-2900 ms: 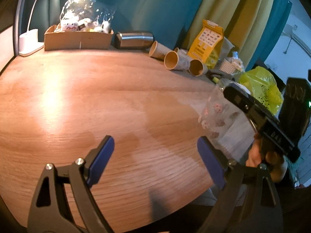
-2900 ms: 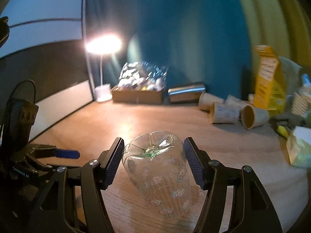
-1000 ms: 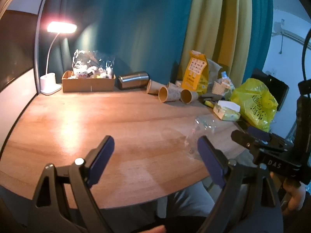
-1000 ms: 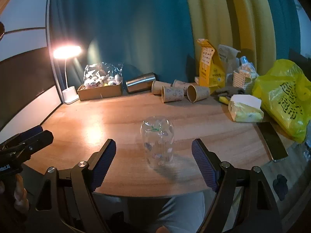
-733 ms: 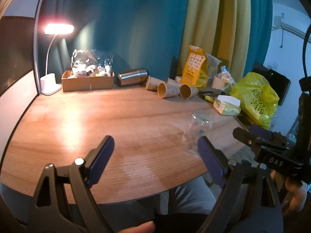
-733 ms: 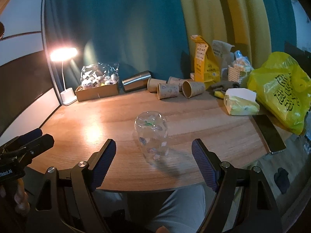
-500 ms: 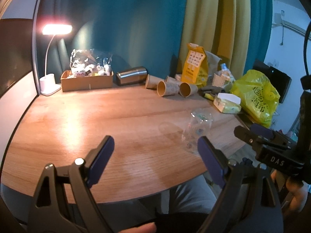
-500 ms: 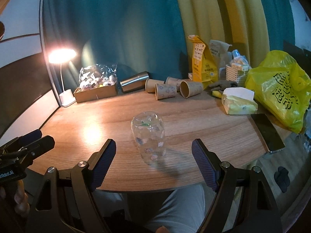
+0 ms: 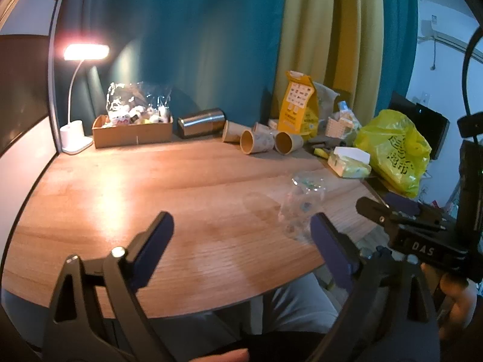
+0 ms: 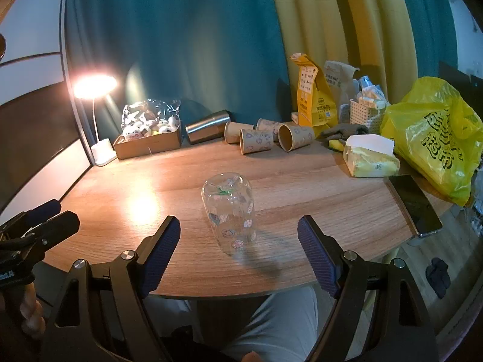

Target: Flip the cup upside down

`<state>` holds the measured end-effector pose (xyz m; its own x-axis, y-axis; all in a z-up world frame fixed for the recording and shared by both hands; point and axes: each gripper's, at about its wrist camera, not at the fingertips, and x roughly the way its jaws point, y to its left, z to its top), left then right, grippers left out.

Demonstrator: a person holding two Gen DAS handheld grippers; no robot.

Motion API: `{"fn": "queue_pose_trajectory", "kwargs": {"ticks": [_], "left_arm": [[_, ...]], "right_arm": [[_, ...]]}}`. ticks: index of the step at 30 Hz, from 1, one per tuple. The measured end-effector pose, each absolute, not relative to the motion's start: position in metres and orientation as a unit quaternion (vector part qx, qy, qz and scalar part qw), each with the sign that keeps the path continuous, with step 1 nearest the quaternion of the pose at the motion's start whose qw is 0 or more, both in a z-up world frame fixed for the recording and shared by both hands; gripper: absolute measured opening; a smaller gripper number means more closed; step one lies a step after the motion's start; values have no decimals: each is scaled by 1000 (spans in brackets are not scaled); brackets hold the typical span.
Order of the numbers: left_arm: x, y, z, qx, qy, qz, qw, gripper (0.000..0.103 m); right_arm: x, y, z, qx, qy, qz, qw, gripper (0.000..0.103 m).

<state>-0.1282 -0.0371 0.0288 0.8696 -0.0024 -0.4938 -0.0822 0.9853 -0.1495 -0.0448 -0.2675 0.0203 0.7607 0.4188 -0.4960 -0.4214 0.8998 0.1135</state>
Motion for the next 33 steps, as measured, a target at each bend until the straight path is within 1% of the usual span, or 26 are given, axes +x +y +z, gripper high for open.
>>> {"fn": "queue_pose_trajectory", "kwargs": {"ticks": [33], "left_arm": [[-130,-37,26,-91,257,28,962,93]], "right_arm": [[-45,-259,17,-9,268,230,936,83]]}}
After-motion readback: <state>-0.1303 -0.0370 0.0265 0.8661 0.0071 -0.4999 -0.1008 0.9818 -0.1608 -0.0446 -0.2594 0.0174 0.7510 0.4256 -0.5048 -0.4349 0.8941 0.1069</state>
